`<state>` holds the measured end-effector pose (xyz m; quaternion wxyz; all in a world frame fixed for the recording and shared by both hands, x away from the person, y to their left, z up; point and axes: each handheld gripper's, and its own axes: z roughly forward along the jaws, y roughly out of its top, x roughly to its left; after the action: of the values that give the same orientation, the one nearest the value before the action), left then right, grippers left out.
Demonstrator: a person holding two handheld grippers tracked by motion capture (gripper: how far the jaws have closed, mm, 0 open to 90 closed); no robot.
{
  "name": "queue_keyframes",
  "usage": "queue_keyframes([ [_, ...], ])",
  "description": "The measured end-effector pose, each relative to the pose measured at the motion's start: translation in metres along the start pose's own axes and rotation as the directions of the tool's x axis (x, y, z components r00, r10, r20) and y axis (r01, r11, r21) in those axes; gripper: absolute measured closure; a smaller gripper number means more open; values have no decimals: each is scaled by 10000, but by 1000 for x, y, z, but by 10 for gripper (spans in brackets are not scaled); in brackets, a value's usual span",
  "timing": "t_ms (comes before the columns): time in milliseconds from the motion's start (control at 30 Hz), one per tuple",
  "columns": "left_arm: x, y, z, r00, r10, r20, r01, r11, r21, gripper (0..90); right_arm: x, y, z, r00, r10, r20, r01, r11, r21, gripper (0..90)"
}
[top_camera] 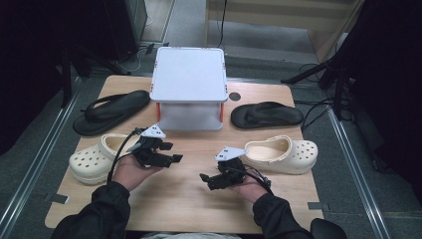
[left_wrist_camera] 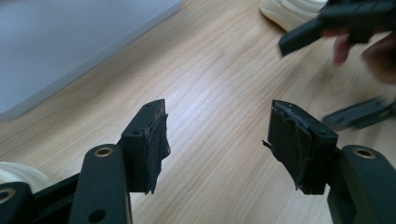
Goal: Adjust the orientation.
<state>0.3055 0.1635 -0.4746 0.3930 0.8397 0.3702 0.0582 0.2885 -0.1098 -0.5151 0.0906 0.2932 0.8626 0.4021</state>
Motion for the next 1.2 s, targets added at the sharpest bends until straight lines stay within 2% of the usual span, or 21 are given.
queue_keyframes([
  [100,1,0,1,10000,26,-10,-25,9994,341,386,-4,4,-8,9997,-36,-240,32,9999,-162,133],
  [167,1,-1,1,9999,114,-59,-112,9992,396,391,-6,6,-13,9989,-202,-417,201,9998,-35,132],
  [233,2,-1,0,9999,155,-50,-153,9992,372,392,-6,7,-14,9988,-300,-377,303,9995,82,136],
  [267,2,-1,-1,9998,182,-42,-181,9993,323,393,-6,9,-17,9985,-524,-147,527,9984,197,140],
  [467,3,-3,-3,9998,207,-43,-205,9989,416,393,-11,13,-20,9994,-132,-319,135,9999,95,148],
  [533,3,-3,-4,9998,160,-82,-156,9987,491,396,-12,14,-21,9995,-237,-224,239,9997,86,152],
  [567,4,-3,-5,9996,230,-168,-221,9985,501,395,-12,14,-22,9995,-274,-150,276,9996,80,173],
  [633,6,-3,-7,9998,142,-129,-137,9990,437,396,-13,15,-25,9991,-358,-223,359,9994,36,230],
  [733,9,-3,-9,9999,43,-115,-38,9990,436,396,-15,17,-30,9992,-385,-142,383,9992,-143,268],
  [833,10,-3,-9,9999,6,-155,1,9990,453,396,-16,17,-33,9982,-464,-376,450,9982,-386,322],
  [867,10,-3,-11,9998,-213,-49,214,9991,375,392,-15,17,-34,9970,-557,-542,537,9978,-377,354],
  [1000,9,-4,-14,9999,-42,-120,46,9995,300,392,-10,19,-35,9953,-920,-289,905,9946,-505,376],
  [1033,8,-4,-14,9998,-6,-180,11,9995,308,392,-10,20,-36,9955,-874,-373,853,9948,-550,405],
  [1100,9,-5,-15,9998,-3,-192,10,9994,332,394,-14,22,-35,9944,-587,-879,552,9976,-416,430],
  [1133,10,-4,-15,9999,15,-159,-10,9995,306,394,-18,24,-33,9912,-245,-1304,230,9997,-127,430],
  [1200,10,-4,-16,9998,16,-187,-12,9997,245,393,-24,24,-32,9876,165,-1562,-129,9996,236,425],
])
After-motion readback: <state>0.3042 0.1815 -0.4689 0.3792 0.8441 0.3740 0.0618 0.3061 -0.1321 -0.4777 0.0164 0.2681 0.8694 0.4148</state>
